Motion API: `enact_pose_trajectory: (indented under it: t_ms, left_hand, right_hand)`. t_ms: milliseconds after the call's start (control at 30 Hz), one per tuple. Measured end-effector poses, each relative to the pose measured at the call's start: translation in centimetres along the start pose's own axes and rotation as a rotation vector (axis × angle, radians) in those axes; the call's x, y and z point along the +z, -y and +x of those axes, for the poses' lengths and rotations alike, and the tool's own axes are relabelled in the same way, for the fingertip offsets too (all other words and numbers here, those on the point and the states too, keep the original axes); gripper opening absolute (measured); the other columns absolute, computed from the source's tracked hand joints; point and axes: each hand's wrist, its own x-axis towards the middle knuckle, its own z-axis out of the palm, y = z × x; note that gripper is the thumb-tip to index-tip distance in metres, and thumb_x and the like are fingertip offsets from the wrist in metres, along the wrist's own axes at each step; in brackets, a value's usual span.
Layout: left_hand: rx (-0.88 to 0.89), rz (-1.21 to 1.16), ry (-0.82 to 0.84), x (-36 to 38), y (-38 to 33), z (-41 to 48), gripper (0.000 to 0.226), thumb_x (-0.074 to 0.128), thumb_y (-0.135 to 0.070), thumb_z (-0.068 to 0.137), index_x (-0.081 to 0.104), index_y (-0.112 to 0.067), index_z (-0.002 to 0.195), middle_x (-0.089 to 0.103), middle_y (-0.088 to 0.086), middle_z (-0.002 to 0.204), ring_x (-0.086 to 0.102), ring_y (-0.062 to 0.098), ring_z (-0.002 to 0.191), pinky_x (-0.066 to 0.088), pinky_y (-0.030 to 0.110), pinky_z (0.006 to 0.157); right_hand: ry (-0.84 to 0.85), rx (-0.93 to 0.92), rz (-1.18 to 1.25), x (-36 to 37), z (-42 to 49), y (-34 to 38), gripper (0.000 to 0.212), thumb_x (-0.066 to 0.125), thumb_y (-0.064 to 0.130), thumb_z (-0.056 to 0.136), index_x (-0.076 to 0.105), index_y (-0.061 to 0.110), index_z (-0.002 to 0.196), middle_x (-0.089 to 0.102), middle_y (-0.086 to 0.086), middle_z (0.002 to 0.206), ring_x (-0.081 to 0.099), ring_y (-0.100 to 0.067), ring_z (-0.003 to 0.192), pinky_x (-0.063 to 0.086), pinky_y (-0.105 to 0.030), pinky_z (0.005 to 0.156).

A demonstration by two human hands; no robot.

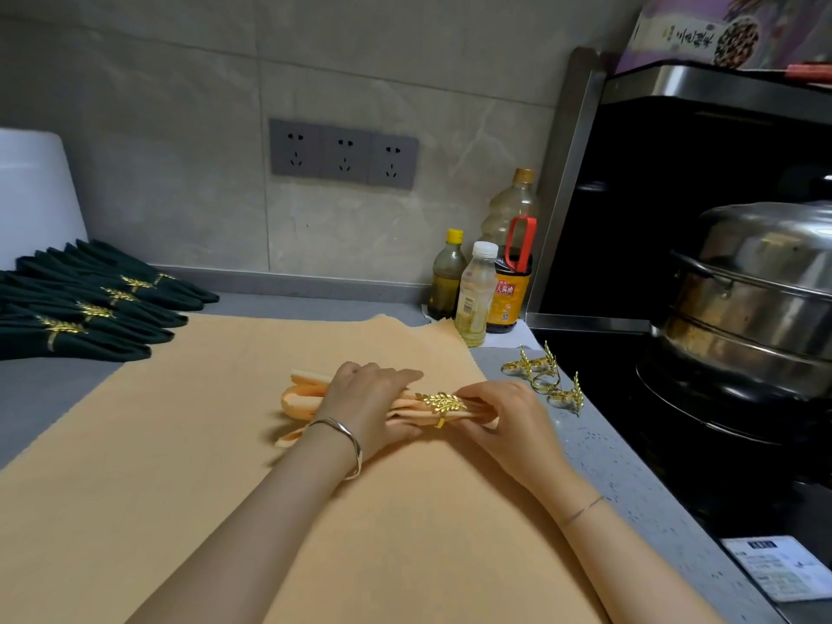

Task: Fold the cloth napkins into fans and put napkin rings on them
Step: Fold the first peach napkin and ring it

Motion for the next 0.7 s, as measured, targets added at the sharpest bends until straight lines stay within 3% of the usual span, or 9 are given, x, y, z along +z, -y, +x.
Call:
enact_pose_trajectory:
  t_ms: [100, 267, 400, 600, 700]
  left_hand:
    - [0.089, -0.024, -0.014, 0.6, -1.0, 0.1, 0.071, 0.062, -0.058, 0.081, 0.033, -0.037, 0.142, 0.049, -0.015, 0.133, 0.038, 0.009, 0.126, 0.020, 0.027, 0.106]
    - [0.137, -0.076, -0.084, 1.0, -1.4, 0.5, 0.042, 0.058, -0.049, 0.086, 0.051, -0.034, 0.124, 0.057, -0.013, 0.120, 0.043, 0.008, 0.120, 0.019, 0.022, 0.102]
    - [0.114, -0.049, -0.115, 1.0, -1.2, 0.5, 0.035, 0.055, -0.041, 0.087, 0.053, -0.033, 0.121, 0.058, -0.013, 0.118, 0.042, 0.009, 0.119, 0.019, 0.024, 0.101]
    - [0.040, 0.022, -0.151, 0.6, -0.9, 0.7, 0.037, 0.053, -0.043, 0.087, 0.053, -0.034, 0.123, 0.058, -0.013, 0.118, 0.040, 0.011, 0.119, 0.022, 0.028, 0.102]
    - [0.025, 0.057, -0.148, 0.5, -0.6, 0.7, 0.037, 0.052, -0.045, 0.086, 0.053, -0.036, 0.122, 0.059, -0.014, 0.118, 0.039, 0.011, 0.119, 0.022, 0.029, 0.100]
  right_hand:
    - [-0.013, -0.029, 0.031, 0.1, -0.1, 0.6, 0.017, 0.072, 0.027, 0.070, 0.070, 0.024, 0.087, 0.067, 0.015, 0.078, 0.052, -0.006, 0.077, 0.033, -0.012, 0.076]
    - [0.001, -0.018, 0.043, 0.2, 0.0, 0.9, 0.018, 0.076, 0.018, 0.069, 0.069, 0.025, 0.083, 0.066, 0.014, 0.074, 0.053, -0.005, 0.075, 0.037, -0.019, 0.078]
    - [-0.004, 0.042, 0.040, 0.1, 0.1, 0.7, 0.014, 0.076, 0.017, 0.072, 0.070, 0.026, 0.081, 0.065, 0.013, 0.071, 0.052, -0.006, 0.070, 0.036, -0.023, 0.076]
    - [-0.018, 0.224, 0.081, -0.5, 0.3, -0.4, 0.010, 0.075, 0.024, 0.077, 0.072, 0.031, 0.083, 0.065, 0.019, 0.078, 0.046, -0.004, 0.084, 0.027, -0.021, 0.077]
    - [0.013, 0.245, 0.093, -0.4, 0.3, -0.7, 0.011, 0.074, 0.028, 0.077, 0.069, 0.038, 0.079, 0.063, 0.023, 0.076, 0.054, -0.012, 0.089, 0.033, -0.024, 0.079]
